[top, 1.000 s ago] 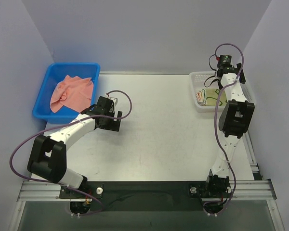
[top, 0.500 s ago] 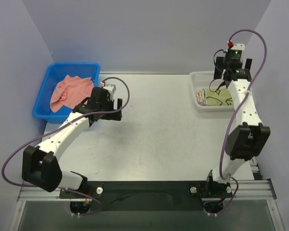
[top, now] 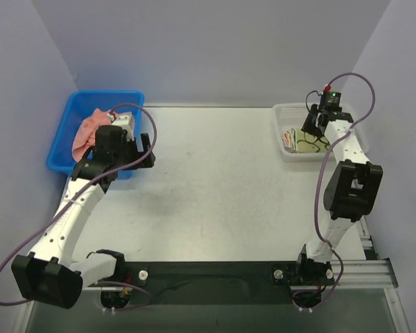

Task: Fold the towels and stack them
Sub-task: Grab crumpled towel

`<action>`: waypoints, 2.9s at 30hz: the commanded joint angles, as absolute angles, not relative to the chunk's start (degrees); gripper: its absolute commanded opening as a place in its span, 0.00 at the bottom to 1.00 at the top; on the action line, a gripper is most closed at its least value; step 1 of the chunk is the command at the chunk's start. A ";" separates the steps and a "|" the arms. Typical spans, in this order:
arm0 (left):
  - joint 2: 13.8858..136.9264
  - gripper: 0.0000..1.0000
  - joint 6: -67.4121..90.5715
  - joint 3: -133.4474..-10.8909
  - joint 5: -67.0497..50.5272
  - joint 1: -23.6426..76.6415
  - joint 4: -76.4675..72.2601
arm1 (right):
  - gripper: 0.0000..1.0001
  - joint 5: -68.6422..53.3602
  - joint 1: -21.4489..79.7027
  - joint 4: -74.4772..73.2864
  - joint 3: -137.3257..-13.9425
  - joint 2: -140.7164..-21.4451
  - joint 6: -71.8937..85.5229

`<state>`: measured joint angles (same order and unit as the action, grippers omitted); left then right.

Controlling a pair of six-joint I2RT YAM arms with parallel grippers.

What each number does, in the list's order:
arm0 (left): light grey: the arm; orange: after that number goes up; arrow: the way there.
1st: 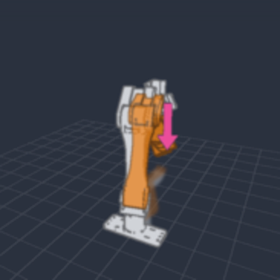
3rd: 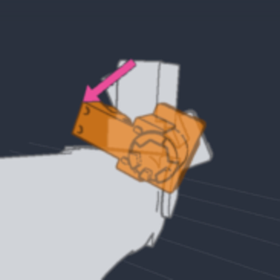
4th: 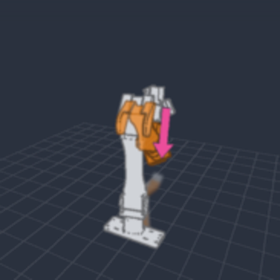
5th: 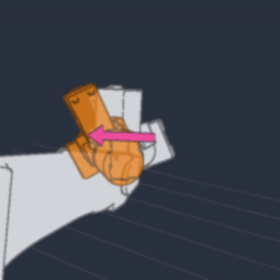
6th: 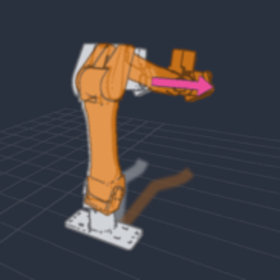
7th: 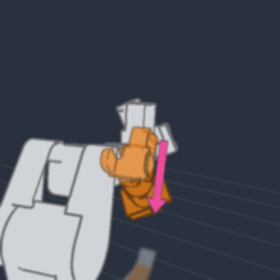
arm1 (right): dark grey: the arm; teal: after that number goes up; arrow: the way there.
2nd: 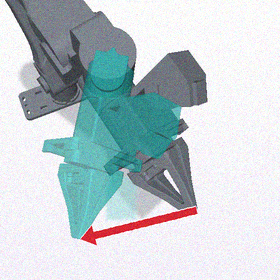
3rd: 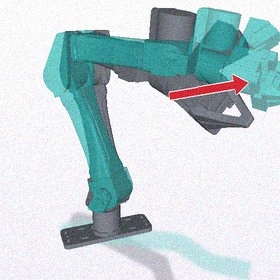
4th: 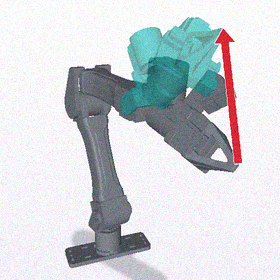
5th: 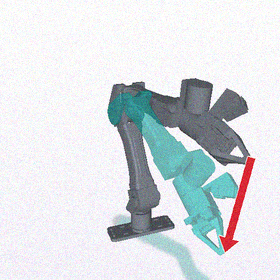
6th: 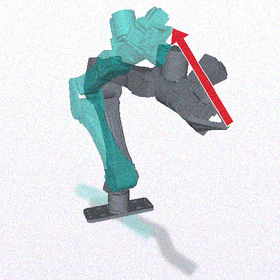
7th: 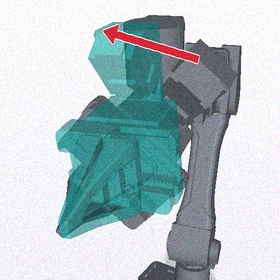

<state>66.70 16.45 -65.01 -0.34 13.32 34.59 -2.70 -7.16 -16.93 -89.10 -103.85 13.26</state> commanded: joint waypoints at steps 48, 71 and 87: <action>105.35 0.98 27.24 -92.54 7.80 -12.30 29.62 | 1.00 -15.12 10.71 -8.27 -53.62 -60.21 23.46; 132.97 0.57 37.53 -104.32 9.77 -18.37 18.02 | 1.00 -16.88 17.67 -7.82 -45.44 -63.37 21.97; 117.87 0.00 36.65 -107.92 0.00 -17.32 14.06 | 1.00 -16.52 17.67 -9.84 -45.44 -59.42 22.32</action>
<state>128.27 35.77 -103.77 2.48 -17.91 18.70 -16.38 17.34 -9.21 -45.41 -62.11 22.50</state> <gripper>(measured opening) 0.059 0.995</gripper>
